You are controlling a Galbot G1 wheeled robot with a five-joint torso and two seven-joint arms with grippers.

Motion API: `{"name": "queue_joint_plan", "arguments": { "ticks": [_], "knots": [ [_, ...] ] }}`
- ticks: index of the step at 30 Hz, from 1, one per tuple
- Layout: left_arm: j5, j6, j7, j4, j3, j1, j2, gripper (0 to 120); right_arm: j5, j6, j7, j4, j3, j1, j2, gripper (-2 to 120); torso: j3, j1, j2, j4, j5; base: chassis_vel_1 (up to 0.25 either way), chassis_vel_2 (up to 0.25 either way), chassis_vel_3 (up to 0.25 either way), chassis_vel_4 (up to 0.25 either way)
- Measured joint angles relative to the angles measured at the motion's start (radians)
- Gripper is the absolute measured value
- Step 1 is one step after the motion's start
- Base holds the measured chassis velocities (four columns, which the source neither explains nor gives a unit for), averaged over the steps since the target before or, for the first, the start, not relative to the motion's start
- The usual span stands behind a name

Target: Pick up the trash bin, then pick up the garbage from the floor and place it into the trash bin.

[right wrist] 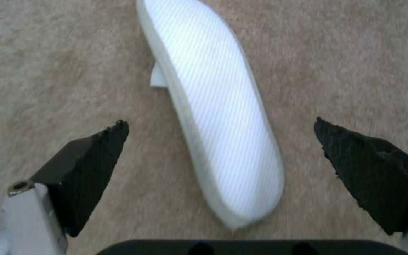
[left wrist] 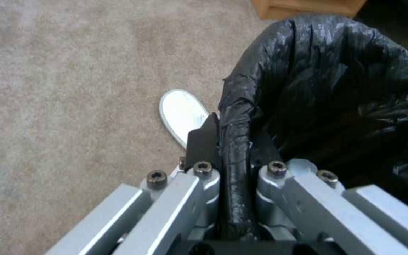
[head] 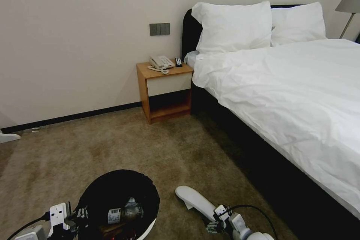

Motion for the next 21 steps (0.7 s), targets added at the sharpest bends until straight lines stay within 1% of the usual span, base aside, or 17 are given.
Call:
{"name": "queue_joint_plan", "arguments": {
  "ticks": [10,21],
  "knots": [
    [-0.001,0.0,0.001,-0.008,-0.003,0.009,-0.005,4,-0.044,-0.003,-0.007,-0.074,-0.013,0.075,0.031,100,0.0,0.0,0.0,0.0,0.0,0.0,0.0,0.0,0.0],
    [-0.001,-0.001,0.002,-0.011,-0.004,0.011,-0.005,4,-0.054,0.001,-0.017,-0.116,-0.033,0.109,0.035,100,0.0,0.0,0.0,-0.0001,0.0,0.0,0.0,0.0,0.0]
  ]
}}
